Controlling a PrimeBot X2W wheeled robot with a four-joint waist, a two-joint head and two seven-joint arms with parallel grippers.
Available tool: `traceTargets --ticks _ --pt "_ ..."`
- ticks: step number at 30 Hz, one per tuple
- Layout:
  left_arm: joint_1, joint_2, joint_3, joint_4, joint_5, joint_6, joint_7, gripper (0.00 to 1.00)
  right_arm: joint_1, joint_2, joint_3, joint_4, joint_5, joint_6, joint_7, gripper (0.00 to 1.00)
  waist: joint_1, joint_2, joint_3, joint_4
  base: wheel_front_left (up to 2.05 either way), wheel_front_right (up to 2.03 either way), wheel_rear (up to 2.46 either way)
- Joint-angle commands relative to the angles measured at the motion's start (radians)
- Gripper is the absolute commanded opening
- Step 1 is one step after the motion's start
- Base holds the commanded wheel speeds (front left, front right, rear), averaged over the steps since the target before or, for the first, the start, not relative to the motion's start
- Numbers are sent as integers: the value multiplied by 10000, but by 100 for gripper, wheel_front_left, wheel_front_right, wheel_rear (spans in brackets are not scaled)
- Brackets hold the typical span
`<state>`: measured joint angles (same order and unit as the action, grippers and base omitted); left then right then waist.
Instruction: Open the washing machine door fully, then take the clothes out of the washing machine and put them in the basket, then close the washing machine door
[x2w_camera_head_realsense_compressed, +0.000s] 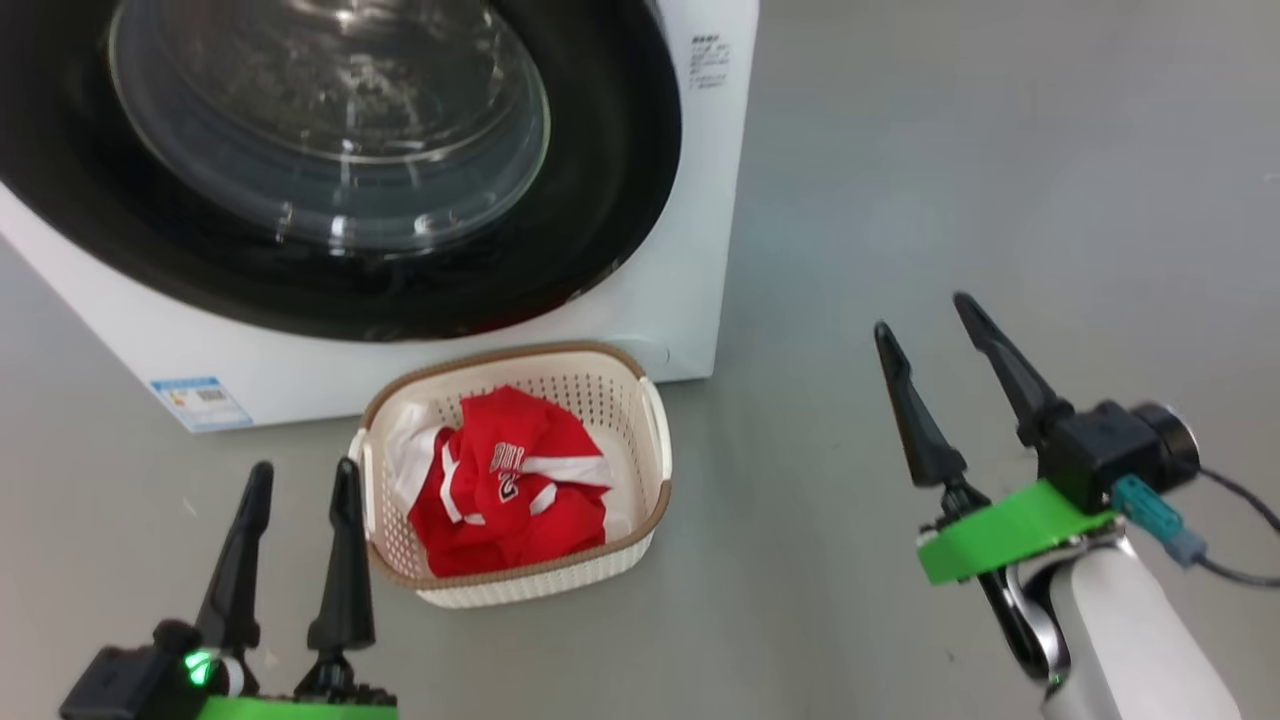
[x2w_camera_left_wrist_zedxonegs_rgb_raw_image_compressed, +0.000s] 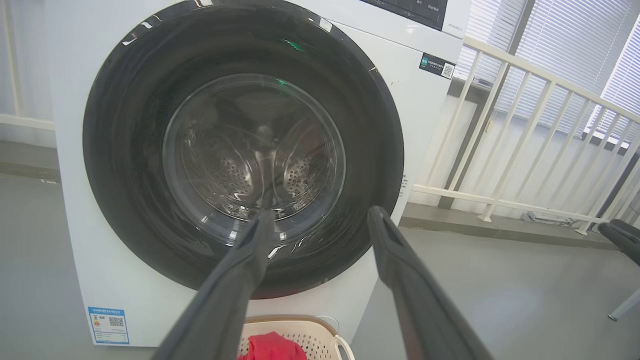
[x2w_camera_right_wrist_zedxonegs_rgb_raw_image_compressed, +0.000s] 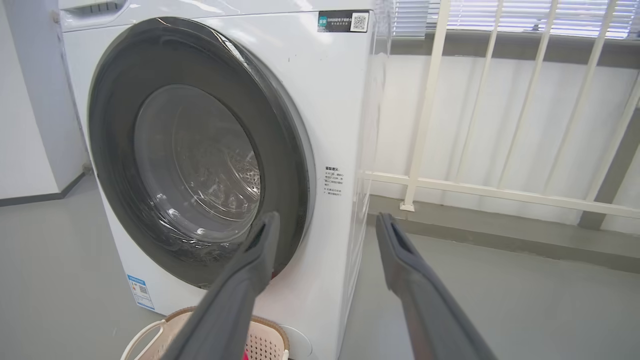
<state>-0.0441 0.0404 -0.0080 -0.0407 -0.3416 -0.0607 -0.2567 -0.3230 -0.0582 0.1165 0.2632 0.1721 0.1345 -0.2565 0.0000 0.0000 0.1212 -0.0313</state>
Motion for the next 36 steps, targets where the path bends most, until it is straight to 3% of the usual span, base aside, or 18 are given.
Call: traceTargets --ticks 1,22,35,36 --pt "176 99 464 -312 125 54 -51 100 451 79 29 -486 -164 -38 -53 100 0 0 -705 -375 0 0 0" --pt "1749 103 1089 -375 1104 -117 -51 100 3230 79 -474 -2054 89 -38 -53 100 0 0 -1772 -507 0 0 0" --pt "1783 101 1056 -248 1227 -120 -51 100 3466 80 -519 -2108 382 -38 -53 100 0 0 -1734 -392 0 0 0" --pt "2061 27 723 -20 1153 -104 0 0 3645 109 -714 -1822 232 0 0 0 0 0 -1736 -393 0 0 0"
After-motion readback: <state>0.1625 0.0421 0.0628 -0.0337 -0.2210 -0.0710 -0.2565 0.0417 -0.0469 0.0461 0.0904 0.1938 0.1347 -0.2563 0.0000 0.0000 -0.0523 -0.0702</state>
